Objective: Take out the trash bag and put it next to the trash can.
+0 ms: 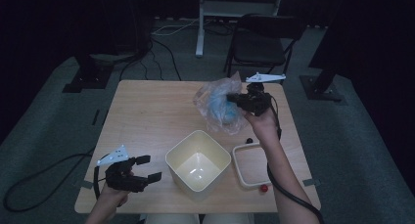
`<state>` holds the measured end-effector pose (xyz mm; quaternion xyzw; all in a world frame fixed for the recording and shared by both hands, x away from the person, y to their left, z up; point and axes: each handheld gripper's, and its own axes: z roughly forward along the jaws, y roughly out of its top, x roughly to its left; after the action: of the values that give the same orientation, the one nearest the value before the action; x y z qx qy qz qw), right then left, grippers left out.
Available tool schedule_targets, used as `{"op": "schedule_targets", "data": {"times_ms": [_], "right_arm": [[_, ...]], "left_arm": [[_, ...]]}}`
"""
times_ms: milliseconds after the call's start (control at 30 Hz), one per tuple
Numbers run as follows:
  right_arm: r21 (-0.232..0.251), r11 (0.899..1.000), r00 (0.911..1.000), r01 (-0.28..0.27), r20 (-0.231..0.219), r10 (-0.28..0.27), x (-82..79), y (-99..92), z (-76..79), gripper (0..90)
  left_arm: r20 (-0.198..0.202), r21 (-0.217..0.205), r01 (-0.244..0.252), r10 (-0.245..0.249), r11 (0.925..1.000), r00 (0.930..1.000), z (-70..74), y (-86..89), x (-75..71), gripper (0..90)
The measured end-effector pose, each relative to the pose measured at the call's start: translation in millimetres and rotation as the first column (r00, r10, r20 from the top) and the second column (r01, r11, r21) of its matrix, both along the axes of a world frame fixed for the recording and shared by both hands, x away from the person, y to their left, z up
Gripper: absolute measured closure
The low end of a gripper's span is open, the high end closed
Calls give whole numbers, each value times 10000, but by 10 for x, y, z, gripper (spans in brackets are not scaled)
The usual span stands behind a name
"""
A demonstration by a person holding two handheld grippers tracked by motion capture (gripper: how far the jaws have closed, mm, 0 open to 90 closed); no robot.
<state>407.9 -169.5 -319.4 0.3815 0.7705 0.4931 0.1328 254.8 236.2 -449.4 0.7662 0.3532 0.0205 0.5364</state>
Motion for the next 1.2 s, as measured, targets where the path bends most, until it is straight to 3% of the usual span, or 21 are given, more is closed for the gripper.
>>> {"op": "schedule_targets", "data": {"times_ms": [200, 333, 433, 600, 700, 800, 933, 1067, 1200], "right_arm": [[-208, 9983, 9975, 539, -442, -547, 215, -70, -286, 894], [-286, 9962, 9939, 818, -717, -836, 339, -87, -434, 894], [-268, 9946, 9905, 1000, -918, -1021, 427, -102, -536, 894], [-342, 9926, 9838, 1168, -1327, -1203, 540, -92, -740, 890], [-358, 9914, 9801, 1257, -1505, -1297, 570, -92, -823, 884], [-502, 9890, 9722, 1393, -1827, -1463, 620, -98, -982, 829], [-727, 9855, 9611, 1534, -2209, -1659, 651, -111, -1119, 645], [-732, 9827, 9571, 1701, -2251, -1824, 623, -164, -1120, 542], [-357, 9825, 9561, 1829, -2262, -1862, 567, -240, -1042, 453]], "left_arm": [[-541, 4, -307, 307, 9995, 9981, -299, 117, -35, 110], [-768, 286, -712, 732, 9971, 9944, -495, 189, -54, 110], [-776, 918, -856, 928, 9921, 9927, -595, 204, -64, 110], [-696, 1028, -887, 962, 9907, 9929, -676, 221, -69, 110], [-363, 1226, -903, 954, 9883, 9948, -690, 204, -89, 110], [-271, 1499, -797, 847, 9855, 9960, -702, 175, -98, 110], [-439, 1580, -690, 768, 9850, 9961, -726, 156, -90, 110], [-481, 1500, -689, 768, 9863, 9959, -741, 157, -87, 110], [-597, 1572, -640, 742, 9855, 9955, -758, 159, -82, 110]]}}
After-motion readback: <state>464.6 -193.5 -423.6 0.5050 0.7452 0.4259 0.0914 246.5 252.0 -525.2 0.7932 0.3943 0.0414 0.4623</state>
